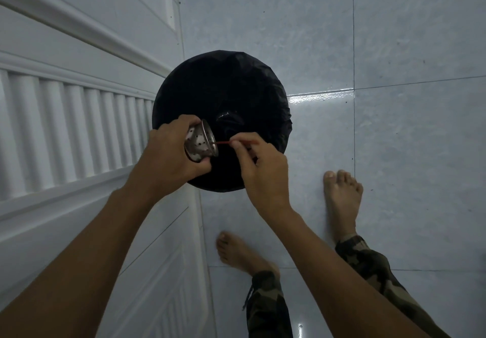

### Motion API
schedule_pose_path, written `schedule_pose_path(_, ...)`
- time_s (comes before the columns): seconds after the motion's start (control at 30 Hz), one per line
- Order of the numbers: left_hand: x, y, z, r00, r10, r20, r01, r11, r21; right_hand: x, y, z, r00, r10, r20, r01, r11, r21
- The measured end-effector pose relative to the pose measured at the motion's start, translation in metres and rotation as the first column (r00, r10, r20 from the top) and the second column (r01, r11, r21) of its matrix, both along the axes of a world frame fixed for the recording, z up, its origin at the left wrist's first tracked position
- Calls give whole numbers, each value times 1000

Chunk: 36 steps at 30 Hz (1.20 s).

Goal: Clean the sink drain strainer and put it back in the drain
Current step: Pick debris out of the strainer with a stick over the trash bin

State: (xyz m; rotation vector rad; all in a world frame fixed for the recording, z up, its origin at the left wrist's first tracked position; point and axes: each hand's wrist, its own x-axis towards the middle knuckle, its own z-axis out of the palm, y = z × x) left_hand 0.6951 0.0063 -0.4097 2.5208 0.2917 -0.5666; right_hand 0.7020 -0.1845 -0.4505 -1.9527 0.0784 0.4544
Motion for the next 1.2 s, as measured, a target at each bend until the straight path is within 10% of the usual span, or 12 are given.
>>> schedule_pose_path(0.33, 11, 4, 8, 1000, -2, 2, 3, 999, -35, 16, -5, 0, 965, -183, -190, 222, 953, 205)
schedule_pose_path(1.2, 3, 5, 1, 997, 78, -7, -78, 996, -49, 22, 0, 5, 994, 0, -110, 15, 990, 137)
